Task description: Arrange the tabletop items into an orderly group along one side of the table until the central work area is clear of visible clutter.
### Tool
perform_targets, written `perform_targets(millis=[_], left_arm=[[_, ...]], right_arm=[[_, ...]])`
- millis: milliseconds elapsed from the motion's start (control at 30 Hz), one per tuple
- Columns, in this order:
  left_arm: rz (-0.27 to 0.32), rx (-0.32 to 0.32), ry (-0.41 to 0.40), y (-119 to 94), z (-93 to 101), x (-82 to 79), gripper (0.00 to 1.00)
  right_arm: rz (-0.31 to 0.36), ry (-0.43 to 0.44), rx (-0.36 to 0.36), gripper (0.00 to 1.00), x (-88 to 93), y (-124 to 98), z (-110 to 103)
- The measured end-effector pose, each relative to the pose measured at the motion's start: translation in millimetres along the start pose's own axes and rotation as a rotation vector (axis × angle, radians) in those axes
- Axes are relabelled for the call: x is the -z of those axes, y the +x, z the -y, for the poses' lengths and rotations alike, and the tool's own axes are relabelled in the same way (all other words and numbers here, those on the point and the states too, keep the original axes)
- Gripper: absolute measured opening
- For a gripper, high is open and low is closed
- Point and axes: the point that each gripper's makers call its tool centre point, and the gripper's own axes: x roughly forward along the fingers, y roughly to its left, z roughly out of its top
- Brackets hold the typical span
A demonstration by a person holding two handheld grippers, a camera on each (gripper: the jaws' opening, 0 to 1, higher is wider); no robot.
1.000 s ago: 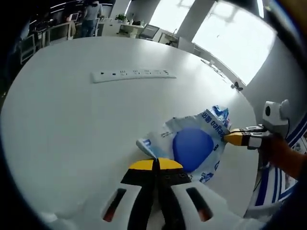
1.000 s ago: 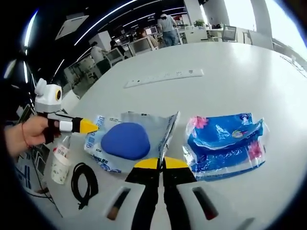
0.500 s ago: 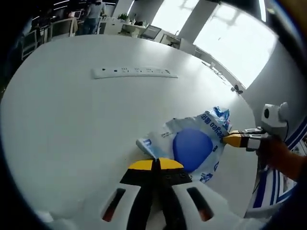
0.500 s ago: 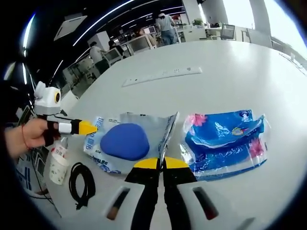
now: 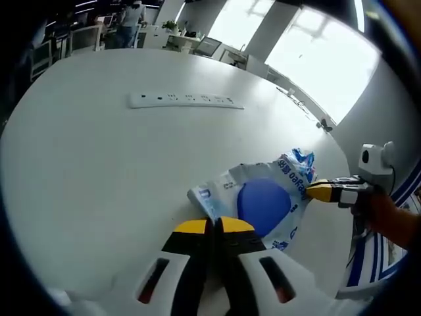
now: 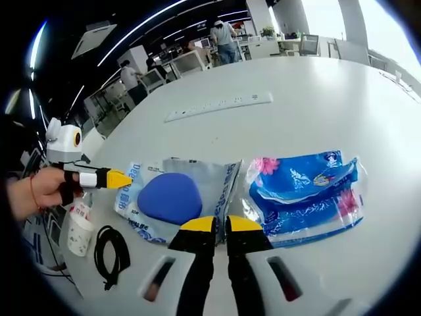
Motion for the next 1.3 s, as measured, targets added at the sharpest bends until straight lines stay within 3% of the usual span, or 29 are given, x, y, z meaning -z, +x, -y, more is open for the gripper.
perform_targets(millis=[333, 767, 1300], left_arm=[[0.007, 0.006, -0.002, -3.2, 1.5, -0.3, 0.13], [0.013, -0.003, 0.019, -13.7, 0.6, 0.1, 0.17], [0.032, -0.016, 0.046, -33.0, 5.2, -2.2, 0.24]], right_arm=[[0.007, 0.001, 0.006, 0.06, 1.9, -4.2, -2.1], [0.031, -0.01, 0.021, 0.08, -1.2, -14.9, -3.6], [0.056, -0.05, 0.041, 0.21, -11.2, -25.5, -5.3]])
